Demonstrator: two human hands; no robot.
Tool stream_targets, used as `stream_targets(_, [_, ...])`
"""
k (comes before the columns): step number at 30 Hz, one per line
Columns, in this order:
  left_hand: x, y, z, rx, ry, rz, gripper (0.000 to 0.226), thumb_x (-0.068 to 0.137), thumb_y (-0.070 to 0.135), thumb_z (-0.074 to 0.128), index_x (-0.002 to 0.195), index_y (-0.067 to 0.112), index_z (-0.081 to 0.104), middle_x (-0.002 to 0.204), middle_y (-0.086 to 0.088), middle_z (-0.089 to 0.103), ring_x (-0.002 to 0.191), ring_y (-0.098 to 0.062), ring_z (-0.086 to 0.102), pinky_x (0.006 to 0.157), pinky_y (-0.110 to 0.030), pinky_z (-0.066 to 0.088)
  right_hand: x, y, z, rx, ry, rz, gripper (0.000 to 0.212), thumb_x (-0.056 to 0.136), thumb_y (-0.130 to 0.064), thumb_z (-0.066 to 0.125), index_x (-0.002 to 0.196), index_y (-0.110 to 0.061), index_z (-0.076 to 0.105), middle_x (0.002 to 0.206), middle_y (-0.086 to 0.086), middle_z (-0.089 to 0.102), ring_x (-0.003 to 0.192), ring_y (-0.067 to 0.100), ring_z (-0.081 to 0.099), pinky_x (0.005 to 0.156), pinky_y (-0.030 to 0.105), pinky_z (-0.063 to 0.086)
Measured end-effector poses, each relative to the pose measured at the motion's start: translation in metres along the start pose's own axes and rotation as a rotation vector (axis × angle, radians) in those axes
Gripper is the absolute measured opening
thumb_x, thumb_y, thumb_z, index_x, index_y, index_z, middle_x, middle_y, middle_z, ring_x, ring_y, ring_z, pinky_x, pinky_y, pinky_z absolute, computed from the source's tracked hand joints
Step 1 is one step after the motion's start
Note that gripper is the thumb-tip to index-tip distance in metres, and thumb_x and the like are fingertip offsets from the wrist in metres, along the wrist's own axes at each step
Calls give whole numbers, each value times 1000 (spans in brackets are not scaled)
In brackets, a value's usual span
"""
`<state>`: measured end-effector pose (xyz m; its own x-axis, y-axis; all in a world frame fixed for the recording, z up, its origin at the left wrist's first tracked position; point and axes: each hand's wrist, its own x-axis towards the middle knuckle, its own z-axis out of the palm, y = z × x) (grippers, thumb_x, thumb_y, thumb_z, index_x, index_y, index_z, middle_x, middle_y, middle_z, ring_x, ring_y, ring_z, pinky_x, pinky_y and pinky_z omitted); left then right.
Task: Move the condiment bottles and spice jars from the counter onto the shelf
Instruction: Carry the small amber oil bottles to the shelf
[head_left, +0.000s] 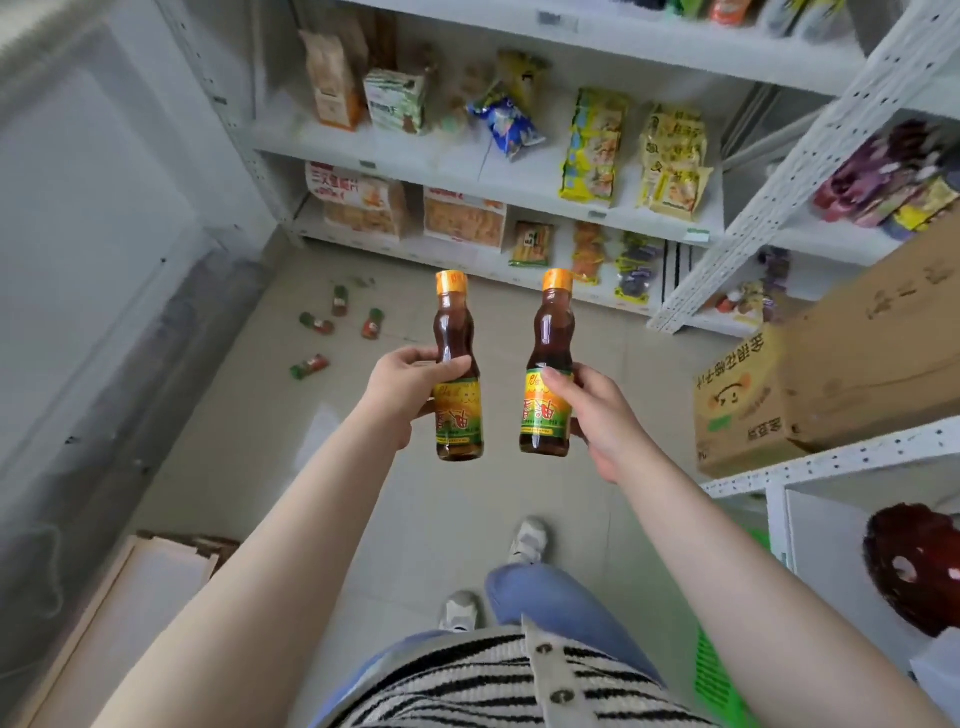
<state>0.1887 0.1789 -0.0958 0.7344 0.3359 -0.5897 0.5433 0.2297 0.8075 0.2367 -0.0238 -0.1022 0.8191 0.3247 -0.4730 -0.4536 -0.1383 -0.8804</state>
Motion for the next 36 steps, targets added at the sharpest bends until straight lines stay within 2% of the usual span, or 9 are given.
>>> stream_targets(8, [88,55,-12,-96,120,8,41,77,19,78,111,6,61,94,-9,72,81,-21,70,69,-30,55,119,-52,20,-102,-154,-7,27,92,-25,60,115,-12,60,101,4,67,92,18,64,81,33,50])
stream_targets(14, [150,116,-10,-182,182,20,39,78,18,78,112,6,62,94,-7,71,77,-18,70,65,-28,53,207,-114,20,-158,-209,-34,35,91,-27,61,121,-12,57,109,5,67,99,19,64,78,31,50])
stream_targets(17, [177,138,-14,-211,207,18,41,77,19,78,112,6,62,96,-9,72,78,-20,70,66,-28,54,242,-141,26,-160,-225,-46,32,91,-27,61,120,-15,58,108,3,66,98,17,63,77,30,49])
stream_targets(21, [213,169,-24,-232,218,37,38,76,17,79,110,6,63,89,-8,71,70,-19,68,65,-27,55,284,-170,42,-144,-243,-56,17,92,-23,59,108,-18,60,98,2,66,86,13,63,71,27,49])
stream_targets(27, [283,232,-54,-251,150,94,27,76,15,79,99,10,66,89,-8,71,67,-16,68,58,-25,53,357,-209,78,-147,-243,-89,13,91,-25,60,104,-23,62,101,0,68,93,14,64,77,29,50])
stream_targets(30, [323,272,-77,-228,111,120,27,75,16,79,98,10,67,94,-10,72,76,-20,69,65,-29,56,395,-235,103,-140,-221,-113,26,90,-28,60,116,-21,59,107,-1,68,99,14,64,78,29,50])
stream_targets(34, [372,326,-109,-235,85,116,25,72,14,81,93,12,66,98,-13,72,87,-29,70,81,-41,57,437,-275,135,-116,-189,-127,13,91,-27,60,104,-25,60,104,0,69,96,14,65,75,28,49])
stream_targets(36, [394,351,-122,-205,65,114,26,72,14,81,94,12,66,95,-11,73,84,-27,70,79,-40,57,456,-295,149,-85,-161,-142,11,91,-25,59,102,-23,61,101,0,69,93,14,65,74,27,50])
